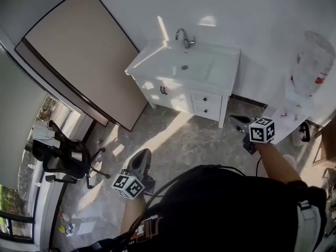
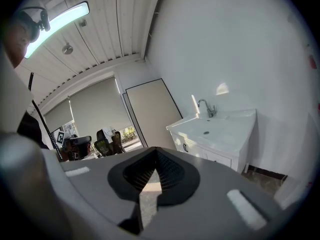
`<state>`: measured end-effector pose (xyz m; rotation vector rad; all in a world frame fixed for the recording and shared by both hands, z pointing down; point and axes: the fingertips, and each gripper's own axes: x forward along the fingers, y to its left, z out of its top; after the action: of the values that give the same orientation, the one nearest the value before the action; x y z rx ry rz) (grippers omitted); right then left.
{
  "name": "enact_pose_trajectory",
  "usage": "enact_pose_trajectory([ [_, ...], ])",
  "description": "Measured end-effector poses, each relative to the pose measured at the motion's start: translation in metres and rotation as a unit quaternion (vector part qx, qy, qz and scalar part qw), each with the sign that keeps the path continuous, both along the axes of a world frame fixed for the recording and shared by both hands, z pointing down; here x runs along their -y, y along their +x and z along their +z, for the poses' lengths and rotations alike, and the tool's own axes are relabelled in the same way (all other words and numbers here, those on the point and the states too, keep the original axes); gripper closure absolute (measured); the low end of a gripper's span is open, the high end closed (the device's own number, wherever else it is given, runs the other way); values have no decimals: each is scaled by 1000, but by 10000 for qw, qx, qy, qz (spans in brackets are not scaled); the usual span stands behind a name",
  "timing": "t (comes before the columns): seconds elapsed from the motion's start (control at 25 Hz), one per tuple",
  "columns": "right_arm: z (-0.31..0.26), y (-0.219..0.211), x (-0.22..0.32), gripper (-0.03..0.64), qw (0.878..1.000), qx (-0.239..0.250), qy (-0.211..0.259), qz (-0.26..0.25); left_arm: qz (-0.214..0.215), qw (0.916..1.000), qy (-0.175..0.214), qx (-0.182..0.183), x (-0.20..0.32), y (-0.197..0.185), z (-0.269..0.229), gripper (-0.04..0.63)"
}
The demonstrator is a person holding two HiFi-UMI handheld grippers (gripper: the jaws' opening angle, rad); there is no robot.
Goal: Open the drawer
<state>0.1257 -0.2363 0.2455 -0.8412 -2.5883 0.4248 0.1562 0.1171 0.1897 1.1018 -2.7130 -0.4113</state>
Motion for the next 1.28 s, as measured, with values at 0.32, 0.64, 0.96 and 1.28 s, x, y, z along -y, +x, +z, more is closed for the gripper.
enact_pose_trajectory([
  [0.32, 20, -44, 18, 615, 9997, -118, -204, -70, -138, 9998, -155, -71, 18, -36, 3, 604],
  [0.64, 33, -97, -13, 615, 9995, -203, -117, 197, 194, 9998, -48, -55, -11, -104, 18, 604],
  [0.96, 21, -165, -115, 615, 9981, -165, 118, 576, 717, 9974, 13, 88, -113, -202, 12, 604],
  [1.28, 14, -236, -212, 615, 9974, -141, 185, 686, 648, 9978, -29, 160, -236, -280, 4, 604],
])
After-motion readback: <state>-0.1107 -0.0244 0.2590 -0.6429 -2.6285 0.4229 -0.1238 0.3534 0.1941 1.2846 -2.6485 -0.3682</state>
